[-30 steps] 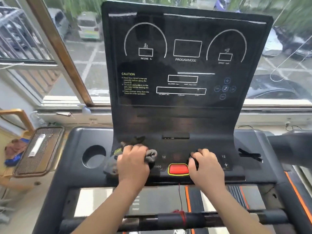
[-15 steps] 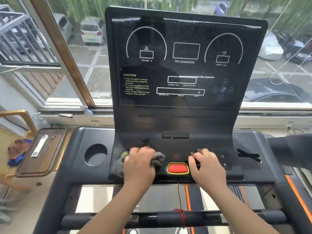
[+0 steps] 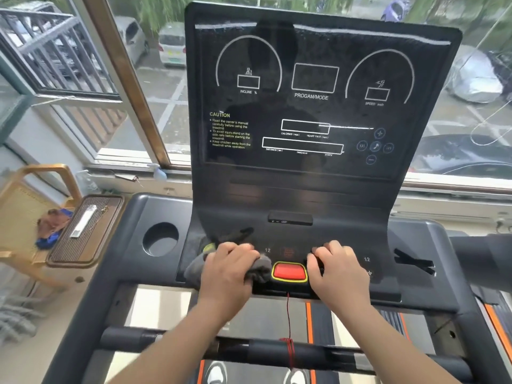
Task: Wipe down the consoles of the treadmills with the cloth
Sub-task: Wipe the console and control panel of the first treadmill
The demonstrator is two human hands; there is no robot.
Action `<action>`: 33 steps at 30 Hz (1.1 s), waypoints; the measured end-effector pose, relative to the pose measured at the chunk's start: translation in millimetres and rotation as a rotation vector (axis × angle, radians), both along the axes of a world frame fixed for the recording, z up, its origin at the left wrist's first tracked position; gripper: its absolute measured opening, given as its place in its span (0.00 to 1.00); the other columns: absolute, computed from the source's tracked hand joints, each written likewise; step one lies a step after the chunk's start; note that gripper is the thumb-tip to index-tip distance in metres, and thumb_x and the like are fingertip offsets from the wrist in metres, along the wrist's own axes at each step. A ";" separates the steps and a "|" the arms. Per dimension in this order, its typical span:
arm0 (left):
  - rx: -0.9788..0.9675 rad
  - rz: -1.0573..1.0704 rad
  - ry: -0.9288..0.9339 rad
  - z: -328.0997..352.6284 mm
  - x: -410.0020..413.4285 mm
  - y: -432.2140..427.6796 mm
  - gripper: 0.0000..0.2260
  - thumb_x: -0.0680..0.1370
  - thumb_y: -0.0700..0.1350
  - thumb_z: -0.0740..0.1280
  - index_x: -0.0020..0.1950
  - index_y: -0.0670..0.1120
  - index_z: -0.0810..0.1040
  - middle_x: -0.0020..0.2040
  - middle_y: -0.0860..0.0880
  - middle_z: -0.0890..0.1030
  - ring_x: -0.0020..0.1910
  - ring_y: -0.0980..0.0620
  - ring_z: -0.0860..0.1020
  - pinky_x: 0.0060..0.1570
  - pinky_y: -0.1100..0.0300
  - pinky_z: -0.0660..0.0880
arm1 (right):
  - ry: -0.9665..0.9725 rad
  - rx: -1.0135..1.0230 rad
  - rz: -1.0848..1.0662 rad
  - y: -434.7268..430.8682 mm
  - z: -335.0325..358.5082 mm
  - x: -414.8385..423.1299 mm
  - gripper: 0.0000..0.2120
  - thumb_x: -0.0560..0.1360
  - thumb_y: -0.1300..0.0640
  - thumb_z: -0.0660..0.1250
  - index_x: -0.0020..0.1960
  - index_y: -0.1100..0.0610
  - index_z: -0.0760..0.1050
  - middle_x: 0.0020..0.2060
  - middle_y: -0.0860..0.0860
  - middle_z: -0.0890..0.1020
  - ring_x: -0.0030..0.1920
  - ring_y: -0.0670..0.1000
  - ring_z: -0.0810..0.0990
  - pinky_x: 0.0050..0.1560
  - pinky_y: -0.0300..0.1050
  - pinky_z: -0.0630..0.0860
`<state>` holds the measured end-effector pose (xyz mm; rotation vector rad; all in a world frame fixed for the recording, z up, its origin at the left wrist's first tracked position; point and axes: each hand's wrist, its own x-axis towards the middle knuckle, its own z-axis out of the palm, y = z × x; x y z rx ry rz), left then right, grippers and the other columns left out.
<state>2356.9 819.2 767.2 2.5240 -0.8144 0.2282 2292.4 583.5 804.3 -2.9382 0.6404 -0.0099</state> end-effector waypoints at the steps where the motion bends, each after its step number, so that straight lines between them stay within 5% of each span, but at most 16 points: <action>1: 0.023 -0.090 -0.011 1.6 10.8 10.9 0.17 0.69 0.44 0.65 0.56 0.53 0.81 0.58 0.58 0.81 0.55 0.47 0.77 0.46 0.48 0.77 | 0.011 -0.017 0.001 -0.4 0.6 1.5 0.16 0.82 0.42 0.57 0.55 0.46 0.81 0.49 0.44 0.76 0.51 0.48 0.73 0.33 0.43 0.69; 3: 0.086 -0.059 -0.011 6.9 35.7 31.3 0.16 0.69 0.47 0.64 0.55 0.54 0.81 0.57 0.58 0.82 0.55 0.47 0.77 0.48 0.48 0.77 | 0.018 -0.050 0.002 -0.5 1.4 3.9 0.16 0.82 0.42 0.57 0.52 0.47 0.81 0.46 0.44 0.75 0.49 0.49 0.72 0.32 0.43 0.67; 7: 0.103 0.383 0.109 17.3 35.8 23.3 0.14 0.68 0.44 0.70 0.53 0.52 0.80 0.57 0.55 0.82 0.55 0.43 0.75 0.49 0.47 0.73 | -0.017 -0.068 -0.009 3.8 0.7 7.1 0.17 0.82 0.42 0.58 0.45 0.50 0.80 0.42 0.46 0.72 0.45 0.51 0.70 0.33 0.43 0.66; 9: 0.073 0.343 0.096 13.1 12.4 7.0 0.15 0.68 0.43 0.71 0.54 0.52 0.80 0.57 0.54 0.81 0.55 0.43 0.75 0.48 0.47 0.72 | -0.028 -0.057 -0.017 5.5 0.0 6.4 0.17 0.82 0.43 0.59 0.44 0.51 0.80 0.41 0.46 0.71 0.44 0.51 0.68 0.32 0.43 0.64; 13: 0.071 -0.133 -0.097 -1.0 9.2 30.8 0.17 0.71 0.46 0.65 0.58 0.52 0.82 0.61 0.55 0.82 0.56 0.45 0.78 0.47 0.48 0.76 | -0.025 -0.074 -0.034 5.2 0.3 7.4 0.15 0.81 0.42 0.60 0.46 0.49 0.81 0.41 0.45 0.69 0.45 0.50 0.66 0.34 0.43 0.63; 18: 0.111 0.383 0.171 21.4 52.4 47.5 0.15 0.70 0.44 0.68 0.56 0.54 0.81 0.61 0.56 0.81 0.57 0.44 0.74 0.52 0.45 0.76 | 0.020 -0.008 -0.059 7.4 6.8 12.7 0.17 0.81 0.41 0.59 0.50 0.48 0.83 0.43 0.46 0.73 0.47 0.50 0.70 0.39 0.44 0.68; 21: 0.021 0.329 0.211 26.2 21.1 26.6 0.13 0.68 0.44 0.66 0.51 0.53 0.80 0.55 0.55 0.81 0.53 0.44 0.75 0.50 0.48 0.74 | -0.057 0.082 -0.064 13.5 15.6 16.5 0.14 0.81 0.46 0.62 0.55 0.50 0.84 0.48 0.49 0.79 0.53 0.53 0.77 0.48 0.48 0.76; 24: -0.166 0.268 0.518 34.4 2.8 25.8 0.15 0.72 0.44 0.64 0.55 0.58 0.81 0.52 0.55 0.80 0.51 0.52 0.74 0.50 0.56 0.71 | -0.262 0.372 0.021 42.2 28.4 17.3 0.09 0.81 0.53 0.66 0.58 0.49 0.82 0.53 0.44 0.82 0.56 0.43 0.79 0.54 0.44 0.78; 28: -0.769 0.555 0.957 80.9 27.7 31.9 0.09 0.77 0.37 0.63 0.49 0.49 0.80 0.46 0.45 0.83 0.46 0.48 0.81 0.43 0.60 0.78 | -0.218 0.912 0.087 101.8 54.0 25.6 0.09 0.80 0.56 0.69 0.59 0.48 0.82 0.52 0.43 0.84 0.51 0.39 0.81 0.49 0.27 0.74; 33: -0.925 0.490 1.036 118.9 27.8 37.8 0.08 0.80 0.43 0.64 0.56 0.50 0.81 0.49 0.45 0.86 0.49 0.47 0.86 0.46 0.52 0.83 | -0.076 1.242 0.093 140.7 62.3 35.5 0.30 0.72 0.42 0.77 0.72 0.40 0.72 0.63 0.39 0.80 0.62 0.39 0.81 0.63 0.42 0.79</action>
